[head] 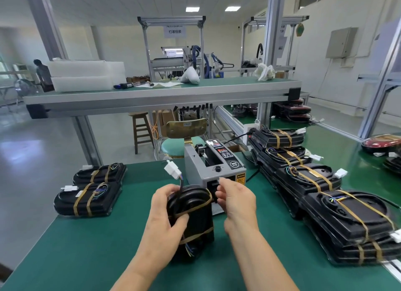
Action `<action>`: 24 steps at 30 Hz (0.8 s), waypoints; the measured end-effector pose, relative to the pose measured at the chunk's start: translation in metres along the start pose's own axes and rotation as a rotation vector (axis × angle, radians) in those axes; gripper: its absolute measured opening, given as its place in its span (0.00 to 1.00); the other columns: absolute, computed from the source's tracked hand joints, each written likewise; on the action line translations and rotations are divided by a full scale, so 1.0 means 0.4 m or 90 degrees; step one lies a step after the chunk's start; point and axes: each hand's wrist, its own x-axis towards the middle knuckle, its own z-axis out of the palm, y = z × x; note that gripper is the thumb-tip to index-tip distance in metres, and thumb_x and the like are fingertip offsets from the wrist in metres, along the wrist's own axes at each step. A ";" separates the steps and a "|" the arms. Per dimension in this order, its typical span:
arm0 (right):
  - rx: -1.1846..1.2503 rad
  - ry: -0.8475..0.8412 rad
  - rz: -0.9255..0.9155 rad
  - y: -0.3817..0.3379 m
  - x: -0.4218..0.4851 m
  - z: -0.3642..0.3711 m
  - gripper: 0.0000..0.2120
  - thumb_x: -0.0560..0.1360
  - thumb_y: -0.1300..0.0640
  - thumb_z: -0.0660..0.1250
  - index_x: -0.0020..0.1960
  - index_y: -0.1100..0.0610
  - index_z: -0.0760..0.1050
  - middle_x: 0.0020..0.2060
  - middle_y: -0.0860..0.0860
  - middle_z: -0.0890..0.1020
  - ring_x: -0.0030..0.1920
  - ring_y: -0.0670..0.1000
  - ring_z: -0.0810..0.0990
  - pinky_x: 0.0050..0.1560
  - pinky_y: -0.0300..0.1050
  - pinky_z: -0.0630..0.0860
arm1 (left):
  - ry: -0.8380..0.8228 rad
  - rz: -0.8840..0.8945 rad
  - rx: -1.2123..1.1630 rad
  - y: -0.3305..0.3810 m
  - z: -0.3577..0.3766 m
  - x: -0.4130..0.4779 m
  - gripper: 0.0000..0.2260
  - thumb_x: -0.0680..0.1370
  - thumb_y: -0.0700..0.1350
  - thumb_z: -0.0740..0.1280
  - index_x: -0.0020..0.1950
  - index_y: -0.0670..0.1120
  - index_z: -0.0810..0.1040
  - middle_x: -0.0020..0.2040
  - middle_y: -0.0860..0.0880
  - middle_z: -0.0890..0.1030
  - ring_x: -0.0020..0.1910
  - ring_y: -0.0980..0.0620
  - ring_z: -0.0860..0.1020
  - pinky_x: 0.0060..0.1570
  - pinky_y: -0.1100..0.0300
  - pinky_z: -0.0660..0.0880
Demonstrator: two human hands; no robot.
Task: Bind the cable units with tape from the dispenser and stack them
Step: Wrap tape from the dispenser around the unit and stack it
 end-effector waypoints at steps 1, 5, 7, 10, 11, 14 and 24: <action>0.003 -0.039 -0.012 -0.009 -0.030 0.004 0.09 0.72 0.65 0.70 0.34 0.59 0.77 0.24 0.48 0.79 0.24 0.44 0.76 0.25 0.33 0.72 | 0.015 -0.009 -0.008 -0.003 0.004 -0.002 0.37 0.74 0.32 0.69 0.63 0.72 0.61 0.58 0.57 0.73 0.59 0.58 0.75 0.64 0.61 0.70; 0.024 -0.154 -0.013 -0.034 -0.115 0.015 0.10 0.73 0.67 0.69 0.34 0.61 0.80 0.25 0.50 0.81 0.24 0.42 0.78 0.24 0.32 0.72 | 0.016 0.065 0.064 -0.014 0.011 -0.015 0.45 0.74 0.31 0.69 0.74 0.70 0.53 0.57 0.54 0.72 0.58 0.57 0.74 0.57 0.77 0.64; 0.028 -0.161 -0.028 -0.038 -0.126 0.015 0.10 0.74 0.68 0.68 0.34 0.61 0.80 0.26 0.50 0.81 0.25 0.41 0.78 0.24 0.31 0.71 | 0.000 0.105 0.105 -0.019 0.009 -0.018 0.42 0.75 0.31 0.68 0.74 0.70 0.57 0.58 0.54 0.70 0.59 0.58 0.72 0.58 0.77 0.64; 0.008 -0.165 -0.057 -0.032 -0.126 0.015 0.08 0.74 0.66 0.69 0.37 0.62 0.82 0.29 0.51 0.82 0.28 0.42 0.78 0.28 0.31 0.72 | 0.009 0.148 0.118 -0.023 0.007 -0.021 0.33 0.76 0.35 0.68 0.72 0.65 0.64 0.62 0.57 0.69 0.61 0.58 0.72 0.59 0.73 0.66; -0.003 -0.163 -0.063 -0.028 -0.125 0.016 0.07 0.73 0.66 0.70 0.37 0.61 0.82 0.31 0.52 0.82 0.29 0.43 0.78 0.29 0.32 0.73 | 0.019 0.155 0.111 -0.025 0.009 -0.024 0.30 0.75 0.38 0.68 0.71 0.62 0.64 0.62 0.56 0.70 0.60 0.57 0.73 0.59 0.71 0.68; -0.041 -0.147 -0.095 -0.016 -0.122 0.014 0.07 0.72 0.65 0.71 0.37 0.59 0.83 0.40 0.55 0.84 0.37 0.45 0.80 0.35 0.32 0.74 | 0.059 0.140 0.107 -0.033 0.025 -0.031 0.30 0.72 0.37 0.73 0.67 0.56 0.63 0.58 0.56 0.74 0.53 0.58 0.75 0.54 0.71 0.70; -0.164 -0.127 -0.197 0.007 -0.134 -0.031 0.10 0.72 0.65 0.72 0.34 0.55 0.84 0.46 0.48 0.82 0.46 0.41 0.81 0.46 0.30 0.74 | 0.086 0.222 0.135 -0.034 0.047 -0.040 0.35 0.67 0.28 0.75 0.65 0.54 0.67 0.63 0.57 0.70 0.57 0.52 0.76 0.56 0.60 0.74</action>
